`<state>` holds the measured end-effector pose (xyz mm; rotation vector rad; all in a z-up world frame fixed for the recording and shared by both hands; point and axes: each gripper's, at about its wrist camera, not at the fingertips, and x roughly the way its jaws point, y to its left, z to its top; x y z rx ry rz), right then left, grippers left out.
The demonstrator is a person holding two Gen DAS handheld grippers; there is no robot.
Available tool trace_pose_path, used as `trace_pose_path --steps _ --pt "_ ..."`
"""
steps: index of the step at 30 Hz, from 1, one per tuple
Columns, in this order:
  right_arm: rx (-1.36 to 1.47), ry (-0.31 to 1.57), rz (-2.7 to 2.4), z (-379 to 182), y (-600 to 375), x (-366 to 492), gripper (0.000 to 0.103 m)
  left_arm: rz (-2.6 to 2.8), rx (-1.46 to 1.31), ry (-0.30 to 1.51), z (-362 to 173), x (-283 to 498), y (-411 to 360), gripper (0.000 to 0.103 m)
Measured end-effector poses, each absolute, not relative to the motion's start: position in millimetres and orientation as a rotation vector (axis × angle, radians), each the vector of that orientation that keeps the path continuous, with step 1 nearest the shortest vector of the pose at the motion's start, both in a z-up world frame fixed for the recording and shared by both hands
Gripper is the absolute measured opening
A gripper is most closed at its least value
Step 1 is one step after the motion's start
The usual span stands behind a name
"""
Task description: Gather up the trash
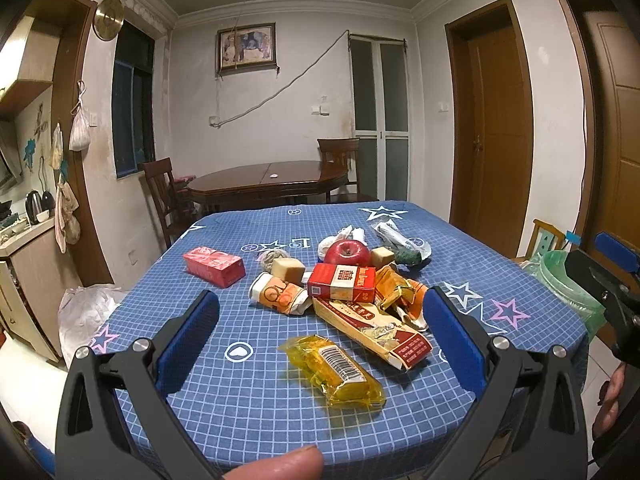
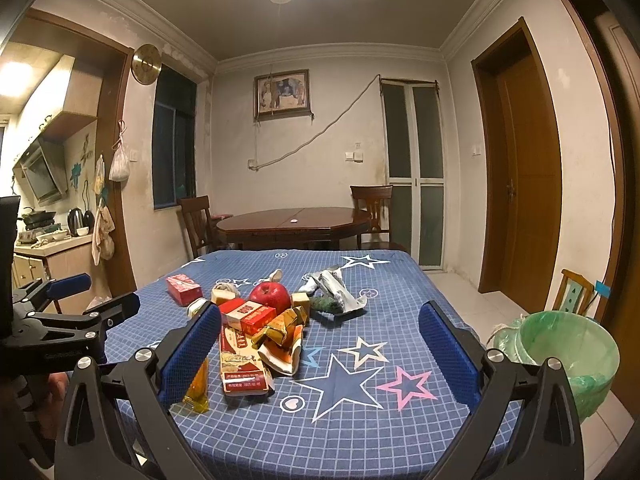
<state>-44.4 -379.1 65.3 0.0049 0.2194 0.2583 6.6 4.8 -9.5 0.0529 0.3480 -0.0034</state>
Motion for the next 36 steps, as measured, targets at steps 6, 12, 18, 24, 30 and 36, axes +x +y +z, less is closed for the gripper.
trace_pose_path --steps 6,12,18,24,30,36 --pt "0.001 0.224 0.263 61.5 -375.6 -42.4 0.099 0.001 0.058 0.354 -10.6 7.2 3.9 0.098" --pt "0.003 0.229 0.272 58.2 -373.0 -42.9 0.099 0.003 0.058 0.358 -10.8 7.6 4.0 0.098" --pt "0.001 0.236 0.278 60.3 -371.1 -43.8 0.099 0.007 0.057 0.366 -12.9 8.7 5.5 0.098" --pt "0.002 0.243 0.281 60.6 -371.1 -44.1 0.099 0.008 0.057 0.369 -13.9 9.3 5.9 0.098" --pt "0.0 0.251 0.283 60.6 -370.7 -42.4 0.099 0.007 0.056 0.37 -14.8 9.7 5.8 0.098" --pt "0.002 0.253 0.283 60.2 -371.7 -41.7 0.099 0.005 0.057 0.372 -16.7 9.0 5.7 0.098"
